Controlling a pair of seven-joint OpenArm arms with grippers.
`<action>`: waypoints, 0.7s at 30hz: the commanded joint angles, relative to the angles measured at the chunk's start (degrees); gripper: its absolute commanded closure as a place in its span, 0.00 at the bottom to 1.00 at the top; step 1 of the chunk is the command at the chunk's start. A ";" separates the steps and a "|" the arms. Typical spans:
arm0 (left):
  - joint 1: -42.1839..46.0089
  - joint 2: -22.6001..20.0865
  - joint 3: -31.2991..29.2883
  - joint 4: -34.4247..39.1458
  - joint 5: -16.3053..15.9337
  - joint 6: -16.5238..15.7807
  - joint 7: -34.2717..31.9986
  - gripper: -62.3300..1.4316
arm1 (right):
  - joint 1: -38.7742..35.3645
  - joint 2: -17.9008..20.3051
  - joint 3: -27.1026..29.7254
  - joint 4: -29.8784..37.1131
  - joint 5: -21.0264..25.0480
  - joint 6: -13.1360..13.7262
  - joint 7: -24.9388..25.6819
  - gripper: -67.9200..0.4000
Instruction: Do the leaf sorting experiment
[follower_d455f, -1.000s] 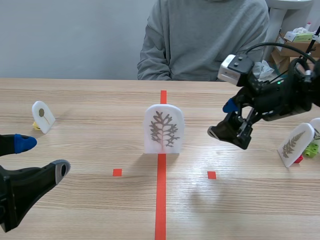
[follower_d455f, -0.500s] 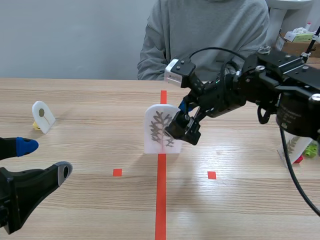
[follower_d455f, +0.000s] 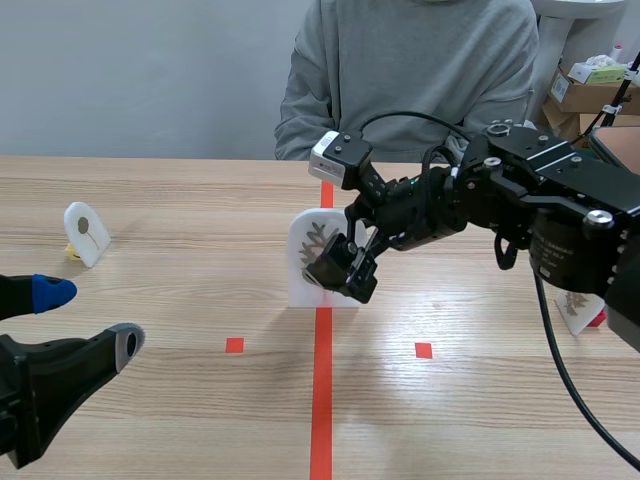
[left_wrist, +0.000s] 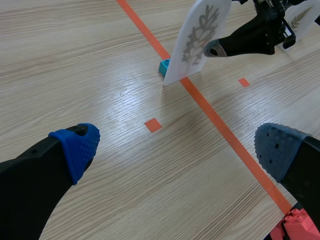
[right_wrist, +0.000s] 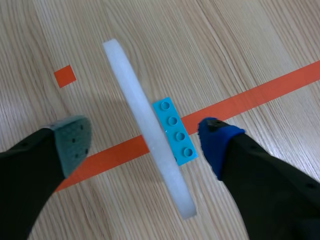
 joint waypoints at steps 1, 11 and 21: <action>0.00 0.28 -0.15 1.31 -0.61 -0.09 -0.72 0.00 | 1.01 0.59 0.22 1.03 0.31 0.46 0.57 0.47; 0.00 0.28 -0.15 1.31 -0.61 -0.09 -0.70 0.00 | 0.98 0.59 0.22 1.03 0.31 0.46 1.68 0.74; 0.00 0.28 -0.15 1.31 -0.61 -0.09 -0.72 0.00 | 0.07 0.59 0.33 1.05 0.31 0.46 2.38 0.90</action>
